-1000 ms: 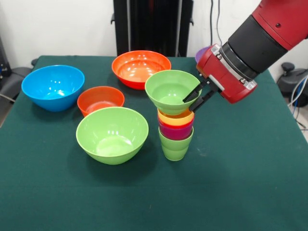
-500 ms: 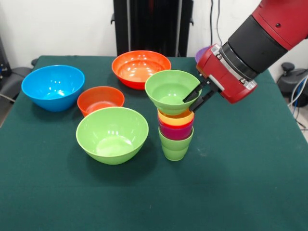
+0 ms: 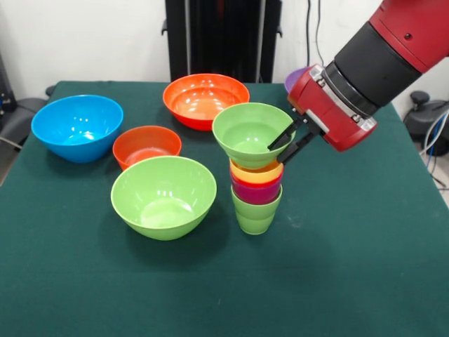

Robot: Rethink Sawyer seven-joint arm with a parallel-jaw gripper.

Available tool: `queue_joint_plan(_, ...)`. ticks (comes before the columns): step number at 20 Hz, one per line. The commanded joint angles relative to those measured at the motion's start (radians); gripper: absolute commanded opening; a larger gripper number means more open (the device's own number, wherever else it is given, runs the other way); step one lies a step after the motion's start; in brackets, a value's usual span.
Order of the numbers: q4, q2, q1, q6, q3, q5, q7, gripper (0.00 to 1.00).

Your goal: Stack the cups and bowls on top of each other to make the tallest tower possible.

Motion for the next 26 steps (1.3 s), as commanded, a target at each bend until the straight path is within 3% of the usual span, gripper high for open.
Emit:
queue_joint_plan(1,-0.048,0.045,-0.01,0.085,0.07,0.004,0.072,0.0)
queue_joint_plan(26,-0.021,0.04,-0.005,0.061,0.074,-0.012,0.053,0.0)
